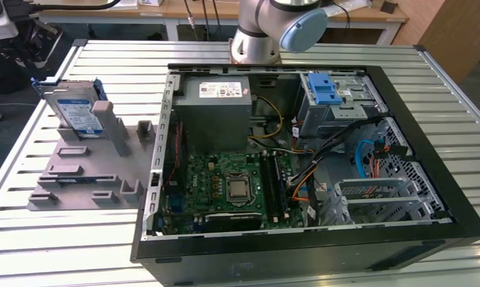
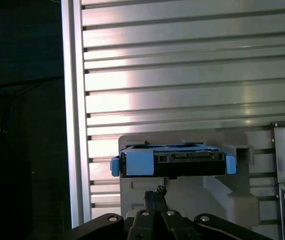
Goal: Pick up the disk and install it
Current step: 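Pick up the disk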
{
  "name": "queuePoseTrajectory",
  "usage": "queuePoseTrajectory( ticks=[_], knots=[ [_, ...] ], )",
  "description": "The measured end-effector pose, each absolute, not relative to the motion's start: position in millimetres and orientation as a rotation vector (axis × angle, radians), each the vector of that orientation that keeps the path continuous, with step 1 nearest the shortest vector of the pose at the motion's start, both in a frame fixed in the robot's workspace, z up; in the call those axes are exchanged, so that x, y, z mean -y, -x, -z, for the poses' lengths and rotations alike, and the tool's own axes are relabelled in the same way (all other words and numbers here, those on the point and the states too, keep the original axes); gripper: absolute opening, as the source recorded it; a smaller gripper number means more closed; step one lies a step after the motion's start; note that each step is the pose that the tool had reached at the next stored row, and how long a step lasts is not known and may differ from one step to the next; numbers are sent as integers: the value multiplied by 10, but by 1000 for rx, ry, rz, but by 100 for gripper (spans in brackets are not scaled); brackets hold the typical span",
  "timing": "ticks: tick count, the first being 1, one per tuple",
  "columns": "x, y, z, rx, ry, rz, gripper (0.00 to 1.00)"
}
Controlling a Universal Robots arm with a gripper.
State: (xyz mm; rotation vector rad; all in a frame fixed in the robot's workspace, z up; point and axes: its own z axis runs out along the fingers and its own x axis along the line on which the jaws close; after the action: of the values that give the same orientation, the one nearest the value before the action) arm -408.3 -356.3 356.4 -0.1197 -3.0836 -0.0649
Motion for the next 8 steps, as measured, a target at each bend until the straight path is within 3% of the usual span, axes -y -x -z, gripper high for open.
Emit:
queuePoseTrajectory(
  ticks=[8],
  knots=[
    [3563, 4085, -3564, 3084, 86, 64, 11]
  ],
)
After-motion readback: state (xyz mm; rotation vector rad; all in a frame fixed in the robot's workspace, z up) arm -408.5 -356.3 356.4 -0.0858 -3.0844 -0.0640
